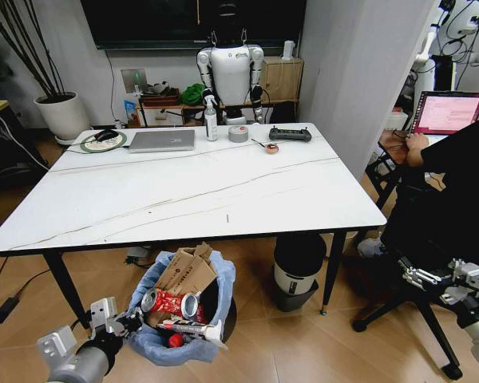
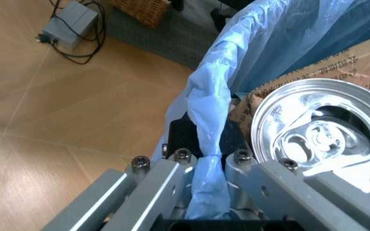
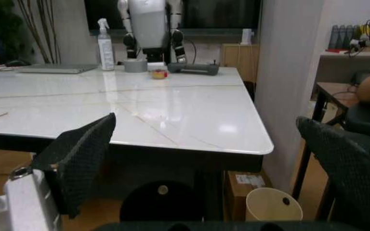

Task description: Pick up the trash bin and place the trash from the table into it.

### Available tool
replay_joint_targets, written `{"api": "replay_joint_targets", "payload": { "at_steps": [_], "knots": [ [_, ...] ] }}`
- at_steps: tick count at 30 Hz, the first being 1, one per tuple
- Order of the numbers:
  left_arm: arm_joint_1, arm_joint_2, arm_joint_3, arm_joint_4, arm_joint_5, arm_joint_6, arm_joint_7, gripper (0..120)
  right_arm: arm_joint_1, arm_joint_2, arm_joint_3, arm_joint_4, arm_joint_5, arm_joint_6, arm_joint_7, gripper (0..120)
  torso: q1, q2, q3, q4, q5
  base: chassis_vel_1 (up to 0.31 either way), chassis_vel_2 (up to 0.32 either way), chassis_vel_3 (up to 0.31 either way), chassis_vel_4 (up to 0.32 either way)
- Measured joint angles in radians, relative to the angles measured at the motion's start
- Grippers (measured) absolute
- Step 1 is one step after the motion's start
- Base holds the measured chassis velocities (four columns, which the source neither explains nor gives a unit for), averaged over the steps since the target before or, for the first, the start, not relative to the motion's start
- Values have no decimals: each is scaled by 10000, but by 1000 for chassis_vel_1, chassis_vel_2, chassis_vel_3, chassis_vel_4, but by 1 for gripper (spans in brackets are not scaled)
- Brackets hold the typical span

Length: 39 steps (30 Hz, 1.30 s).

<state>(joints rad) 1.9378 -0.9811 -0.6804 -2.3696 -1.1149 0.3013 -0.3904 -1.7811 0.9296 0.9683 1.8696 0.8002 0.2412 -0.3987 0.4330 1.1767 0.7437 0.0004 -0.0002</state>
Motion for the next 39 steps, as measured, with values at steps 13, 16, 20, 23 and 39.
{"api": "replay_joint_targets", "payload": {
  "at_steps": [13,16,20,23,39],
  "knots": [
    [212,-236,-289,41,2006,-411,206,0,94,-32,-96,-1,16,-15,7,100,1,0,1,-2,4,0,0,0,0],
    [279,-332,-331,29,2316,-469,300,0,106,-40,-109,0,21,-19,11,100,1,0,0,-1,0,0,0,0,0],
    [245,-372,-321,122,2403,-503,335,0,114,-45,-117,-1,27,-23,14,100,1,0,0,-2,2,0,0,0,0],
    [160,-397,-241,193,2410,-512,336,0,121,-48,-122,0,30,-29,17,100,1,-1,1,-2,1,0,0,0,0],
    [176,-529,-159,699,3163,-904,217,0,136,-57,-136,0,41,-37,29,100,1,0,1,-2,2,0,0,0,0]
  ]
}}
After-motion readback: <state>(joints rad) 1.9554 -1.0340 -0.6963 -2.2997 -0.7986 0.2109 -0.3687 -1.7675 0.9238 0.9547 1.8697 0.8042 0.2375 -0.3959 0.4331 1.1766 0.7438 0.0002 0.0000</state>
